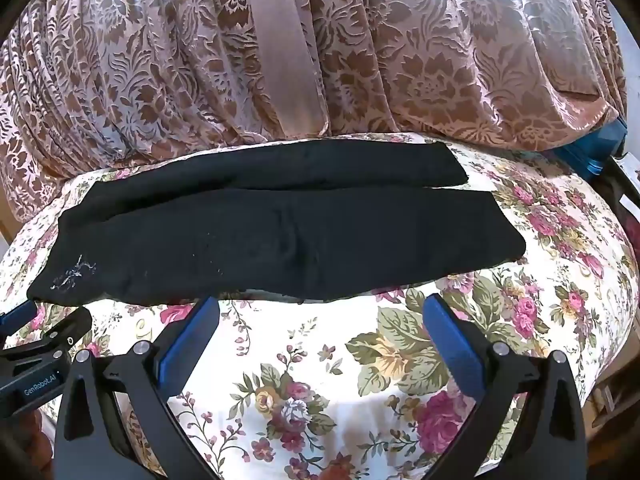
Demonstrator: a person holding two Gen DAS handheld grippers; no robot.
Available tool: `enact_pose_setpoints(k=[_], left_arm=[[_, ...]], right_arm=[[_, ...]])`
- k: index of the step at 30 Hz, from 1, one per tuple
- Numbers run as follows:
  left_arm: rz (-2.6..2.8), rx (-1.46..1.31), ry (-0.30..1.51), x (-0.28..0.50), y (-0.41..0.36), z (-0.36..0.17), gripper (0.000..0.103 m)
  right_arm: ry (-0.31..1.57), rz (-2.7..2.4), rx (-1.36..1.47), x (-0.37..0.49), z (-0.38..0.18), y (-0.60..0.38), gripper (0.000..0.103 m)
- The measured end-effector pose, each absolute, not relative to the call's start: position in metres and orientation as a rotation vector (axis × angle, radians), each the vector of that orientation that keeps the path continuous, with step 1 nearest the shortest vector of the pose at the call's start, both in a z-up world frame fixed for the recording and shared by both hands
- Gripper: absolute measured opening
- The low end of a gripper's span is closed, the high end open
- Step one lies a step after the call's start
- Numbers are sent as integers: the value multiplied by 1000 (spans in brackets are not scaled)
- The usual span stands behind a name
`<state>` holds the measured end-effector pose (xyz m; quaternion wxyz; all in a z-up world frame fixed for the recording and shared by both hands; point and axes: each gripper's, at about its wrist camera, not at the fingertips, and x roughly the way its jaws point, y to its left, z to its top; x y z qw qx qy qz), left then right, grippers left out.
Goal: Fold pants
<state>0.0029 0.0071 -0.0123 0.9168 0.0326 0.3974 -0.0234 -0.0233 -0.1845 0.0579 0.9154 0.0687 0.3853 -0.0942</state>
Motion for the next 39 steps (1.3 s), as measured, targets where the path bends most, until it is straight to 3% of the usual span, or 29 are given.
enact_pose_setpoints(k=[39], left_arm=[[-48, 74, 862, 12, 6, -24, 100]], right_arm=[[824, -169, 138, -17, 55, -183, 101]])
